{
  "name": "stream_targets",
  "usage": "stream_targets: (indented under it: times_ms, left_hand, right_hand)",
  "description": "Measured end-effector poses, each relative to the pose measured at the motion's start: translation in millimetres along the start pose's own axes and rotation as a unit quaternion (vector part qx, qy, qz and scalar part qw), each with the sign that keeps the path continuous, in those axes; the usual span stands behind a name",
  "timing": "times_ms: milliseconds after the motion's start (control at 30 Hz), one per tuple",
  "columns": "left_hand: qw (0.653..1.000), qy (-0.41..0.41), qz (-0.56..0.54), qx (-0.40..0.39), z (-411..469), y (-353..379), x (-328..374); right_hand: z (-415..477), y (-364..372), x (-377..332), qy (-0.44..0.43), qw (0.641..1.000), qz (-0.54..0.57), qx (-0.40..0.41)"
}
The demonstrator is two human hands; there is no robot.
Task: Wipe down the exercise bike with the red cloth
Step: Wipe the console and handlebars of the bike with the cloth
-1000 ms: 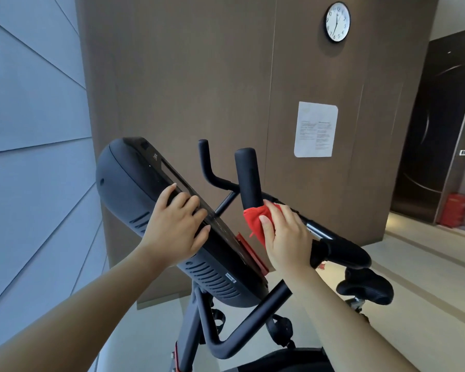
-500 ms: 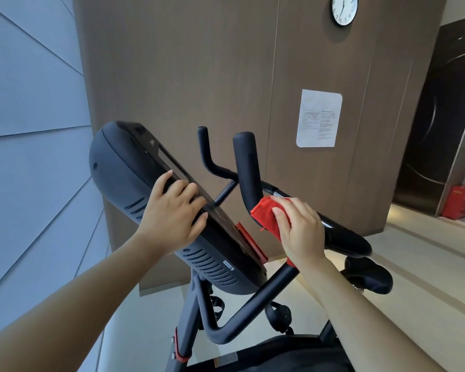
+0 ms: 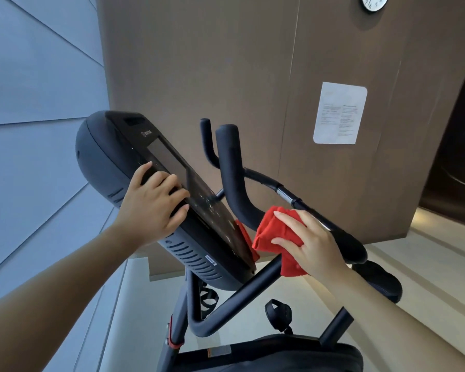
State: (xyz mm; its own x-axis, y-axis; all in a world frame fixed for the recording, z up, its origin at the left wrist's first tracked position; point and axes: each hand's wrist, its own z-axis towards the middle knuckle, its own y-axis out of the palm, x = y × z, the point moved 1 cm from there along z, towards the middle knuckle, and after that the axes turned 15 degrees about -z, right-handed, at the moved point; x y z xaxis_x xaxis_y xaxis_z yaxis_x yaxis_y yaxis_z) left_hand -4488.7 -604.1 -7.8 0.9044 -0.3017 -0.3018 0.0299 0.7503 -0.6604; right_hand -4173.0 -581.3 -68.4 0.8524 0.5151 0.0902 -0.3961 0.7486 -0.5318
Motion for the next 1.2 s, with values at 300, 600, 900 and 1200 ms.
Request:
stream_targets:
  times_ms: [300,600,900,1200]
  left_hand:
    - [1.000,-0.027,0.015,0.003,2.5,-4.4,7.2]
    - [0.999,-0.040,0.018,0.033,3.5,0.9,9.3]
    - [0.997,-0.048,0.029,0.053,3.3,5.6,9.6]
    - [0.997,-0.049,0.032,0.056,2.6,6.4,10.3]
  right_hand:
    - [82.5,-17.6,0.9,0.071,0.976,0.163,0.127]
    - [44.9,-6.3,-4.9,-0.011,0.989,0.146,0.000]
    - [24.7,-26.5,6.9,-0.060,0.990,0.077,-0.104]
    - [15.8,-13.5,10.4,-0.054,0.996,-0.001,-0.066]
